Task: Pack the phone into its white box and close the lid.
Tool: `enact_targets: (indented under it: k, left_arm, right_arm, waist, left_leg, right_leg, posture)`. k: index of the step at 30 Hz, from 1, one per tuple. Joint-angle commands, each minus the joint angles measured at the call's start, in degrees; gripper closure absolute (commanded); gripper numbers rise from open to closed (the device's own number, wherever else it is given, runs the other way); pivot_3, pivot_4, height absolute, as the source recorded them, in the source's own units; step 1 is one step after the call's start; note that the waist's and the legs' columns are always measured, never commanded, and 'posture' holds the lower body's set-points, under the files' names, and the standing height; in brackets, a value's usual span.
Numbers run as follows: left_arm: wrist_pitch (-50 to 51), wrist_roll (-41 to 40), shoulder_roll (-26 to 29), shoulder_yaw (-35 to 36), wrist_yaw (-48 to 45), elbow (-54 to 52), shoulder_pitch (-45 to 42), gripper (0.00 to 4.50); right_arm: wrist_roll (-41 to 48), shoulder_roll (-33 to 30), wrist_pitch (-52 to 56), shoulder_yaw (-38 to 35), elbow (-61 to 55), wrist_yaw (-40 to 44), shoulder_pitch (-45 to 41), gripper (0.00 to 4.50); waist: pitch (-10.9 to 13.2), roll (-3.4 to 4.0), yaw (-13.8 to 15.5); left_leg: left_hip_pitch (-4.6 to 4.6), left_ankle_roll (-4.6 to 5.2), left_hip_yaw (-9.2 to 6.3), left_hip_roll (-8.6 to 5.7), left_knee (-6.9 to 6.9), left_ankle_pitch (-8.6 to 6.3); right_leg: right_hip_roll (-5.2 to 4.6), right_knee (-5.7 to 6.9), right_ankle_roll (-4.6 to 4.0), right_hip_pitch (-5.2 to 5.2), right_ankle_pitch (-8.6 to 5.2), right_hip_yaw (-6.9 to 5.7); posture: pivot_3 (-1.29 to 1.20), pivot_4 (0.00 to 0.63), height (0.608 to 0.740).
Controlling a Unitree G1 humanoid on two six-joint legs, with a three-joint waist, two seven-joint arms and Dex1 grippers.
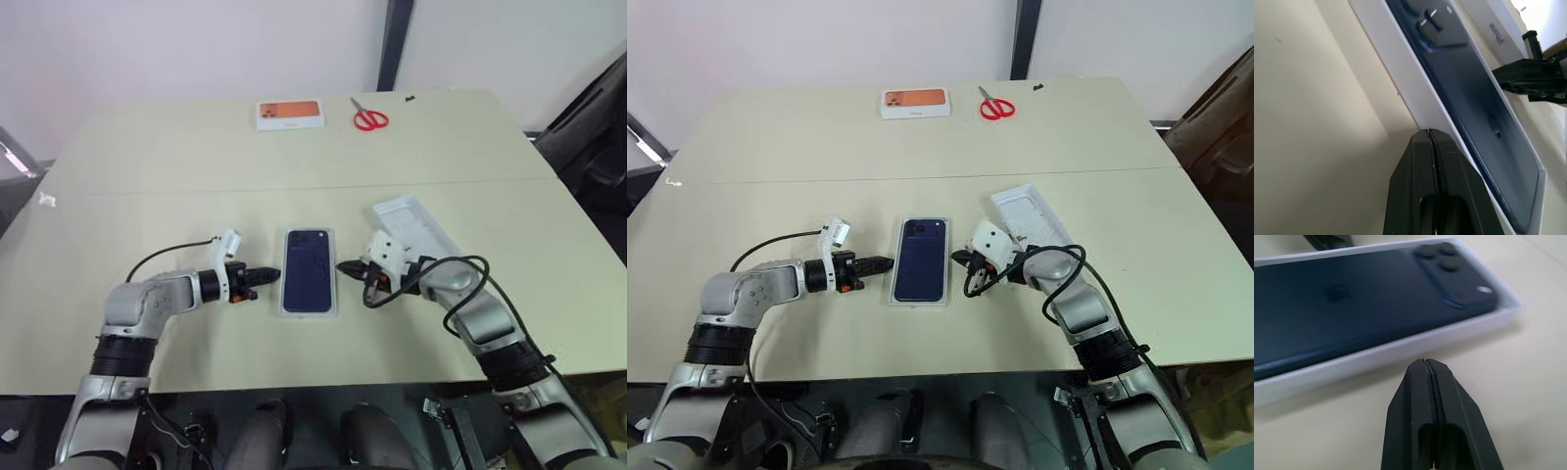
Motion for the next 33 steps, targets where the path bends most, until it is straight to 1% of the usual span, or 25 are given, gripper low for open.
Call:
enact_targets:
  k: [1, 4, 8, 16, 21, 26, 33]
  left_arm:
    - [-0.2, 0.2, -1.7, -1.3, -1.6, 1.2, -3.1, 4.46]
    - [0.0, 0.6, -4.0, -2.3, -2.5, 3.2, -5.8, 4.46]
    - [-1.4, 2.7, -6.4, -5.9, -4.9, 5.4, -8.6, 4.46]
    - [-6.3, 7.1, -14.3, -9.0, -6.2, 13.7, -14.5, 4.46]
    - [-8.5, 9.1, -17.5, -9.4, -7.0, 17.4, -16.2, 4.46]
    - [-8.1, 9.8, -17.7, -9.0, -8.2, 17.3, -16.0, 4.46]
    - [-7.0, 10.1, -16.6, -8.7, -8.8, 15.5, -14.4, 4.46]
  right_arm:
    - [0.7, 0.5, 0.2, -1.2, -2.8, -0.5, -1.5, 4.5]
    - [0.2, -0.7, -0.2, -2.3, -1.2, -0.6, -2.6, 4.5]
    - [0.1, -3.8, -1.2, -4.1, 0.5, 0.6, -2.8, 4.5]
    - [0.8, -9.1, -1.0, -7.3, -1.0, 3.2, -0.1, 4.5]
    - [0.9, -11.0, 0.0, -9.4, -3.2, 3.2, 3.2, 4.5]
    - [0.7, -11.6, 0.7, -10.5, -5.4, 2.5, 5.6, 4.5]
    - [-0.1, -10.9, 0.0, -10.4, -4.0, 1.9, 4.8, 4.5]
  waist:
    - [0.0, 0.0, 0.2]
    - [0.0, -0.01, 0.2]
    - [0.0, -0.01, 0.2]
    - [0.0, -0.03, 0.0]
    - [0.0, -0.03, 0.3]
    - [0.0, -0.03, 0.2]
    - [0.0, -0.03, 0.1]
  left_leg:
    - [0.0, 0.03, -0.01, 0.0, 0.01, -0.01]
    - [0.0, 0.04, -0.02, -0.02, 0.05, 0.0]
    - [-0.04, 0.02, -0.01, -0.03, 0.06, 0.02]
    - [-0.1, 0.04, 0.02, -0.01, 0.06, 0.02]
    - [-0.1, 0.05, 0.01, -0.01, 0.11, 0.02]
    - [-0.1, 0.09, 0.01, -0.01, 0.23, 0.0]
    - [-0.11, 0.09, 0.0, -0.01, 0.24, 0.0]
  right_leg:
    - [0.0, 0.0, 0.0, 0.02, 0.0, -0.02]
    - [-0.01, 0.0, 0.0, 0.05, 0.0, -0.03]
    - [0.0, -0.01, 0.01, 0.03, 0.0, -0.05]
    - [0.02, 0.01, 0.01, -0.03, 0.0, -0.04]
    - [0.01, 0.01, 0.01, 0.0, 0.0, -0.05]
    - [0.01, 0.01, 0.02, 0.08, 0.0, -0.06]
    - [0.01, 0.02, 0.02, 0.08, 0.0, -0.06]
  posture:
    - [0.0, 0.15, 0.74]
    - [0.0, 0.15, 0.74]
    - [0.0, 0.15, 0.74]
    - [0.0, 0.15, 0.74]
    - [0.0, 0.15, 0.74]
    - [0.0, 0.15, 0.74]
    - [0.0, 0.15, 0.74]
